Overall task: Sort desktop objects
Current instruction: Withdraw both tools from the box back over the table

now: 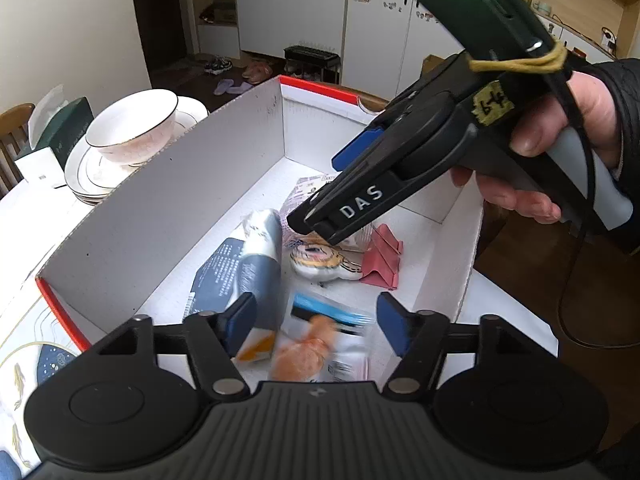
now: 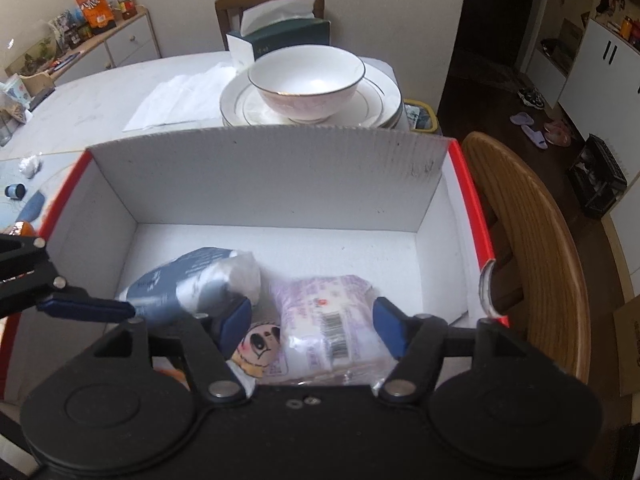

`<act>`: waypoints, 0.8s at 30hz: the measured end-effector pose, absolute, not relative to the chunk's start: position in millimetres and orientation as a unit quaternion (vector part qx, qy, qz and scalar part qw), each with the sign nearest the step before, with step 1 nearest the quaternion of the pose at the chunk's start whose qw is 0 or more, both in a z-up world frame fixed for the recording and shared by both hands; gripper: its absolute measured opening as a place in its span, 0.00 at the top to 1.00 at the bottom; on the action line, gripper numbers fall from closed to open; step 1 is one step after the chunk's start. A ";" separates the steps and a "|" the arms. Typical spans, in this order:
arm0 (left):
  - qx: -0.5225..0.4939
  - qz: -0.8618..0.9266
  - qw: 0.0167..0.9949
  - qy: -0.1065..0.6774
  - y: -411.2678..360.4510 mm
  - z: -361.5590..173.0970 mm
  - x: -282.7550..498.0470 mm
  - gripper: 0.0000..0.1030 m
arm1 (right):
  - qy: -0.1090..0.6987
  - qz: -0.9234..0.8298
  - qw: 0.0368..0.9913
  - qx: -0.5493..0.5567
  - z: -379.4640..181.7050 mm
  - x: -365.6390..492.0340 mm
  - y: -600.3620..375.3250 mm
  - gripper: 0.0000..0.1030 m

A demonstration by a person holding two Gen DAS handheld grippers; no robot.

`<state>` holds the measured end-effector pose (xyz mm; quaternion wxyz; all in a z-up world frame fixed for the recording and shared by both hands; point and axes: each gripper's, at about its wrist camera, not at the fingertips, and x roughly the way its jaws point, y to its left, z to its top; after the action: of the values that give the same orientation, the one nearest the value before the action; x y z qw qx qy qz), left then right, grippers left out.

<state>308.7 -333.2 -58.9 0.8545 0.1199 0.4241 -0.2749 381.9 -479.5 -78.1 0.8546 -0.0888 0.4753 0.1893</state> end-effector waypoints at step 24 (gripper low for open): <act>0.070 -0.241 0.906 0.341 -307.3 -14.2 263.2 0.21 | 0.363 0.225 0.903 -0.043 -11.2 297.3 -508.9 0.03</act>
<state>263.2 -307.3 -14.2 0.9060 0.0697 0.3411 -0.2406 297.3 -508.9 -11.2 0.9034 -0.0426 0.3627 0.2250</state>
